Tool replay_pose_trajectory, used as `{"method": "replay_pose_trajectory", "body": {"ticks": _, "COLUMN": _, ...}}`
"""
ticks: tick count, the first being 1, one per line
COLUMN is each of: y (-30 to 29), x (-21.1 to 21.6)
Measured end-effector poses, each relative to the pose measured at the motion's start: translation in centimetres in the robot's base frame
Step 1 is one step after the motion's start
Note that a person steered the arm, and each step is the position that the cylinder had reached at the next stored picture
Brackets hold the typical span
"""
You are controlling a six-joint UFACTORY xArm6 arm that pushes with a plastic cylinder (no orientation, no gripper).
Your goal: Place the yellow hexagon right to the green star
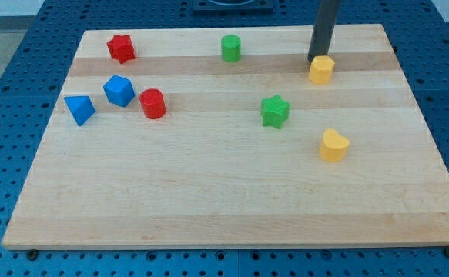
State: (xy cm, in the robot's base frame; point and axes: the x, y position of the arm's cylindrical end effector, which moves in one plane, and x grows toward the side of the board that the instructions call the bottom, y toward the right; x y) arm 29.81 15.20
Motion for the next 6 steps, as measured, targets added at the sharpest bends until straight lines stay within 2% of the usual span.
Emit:
{"method": "replay_pose_trajectory", "body": {"ticks": 2, "y": 0.0, "x": 3.6}}
{"method": "replay_pose_trajectory", "body": {"ticks": 3, "y": 2.5, "x": 2.9}}
{"method": "replay_pose_trajectory", "body": {"ticks": 5, "y": 2.6, "x": 3.9}}
{"method": "replay_pose_trajectory", "body": {"ticks": 6, "y": 1.0, "x": 7.5}}
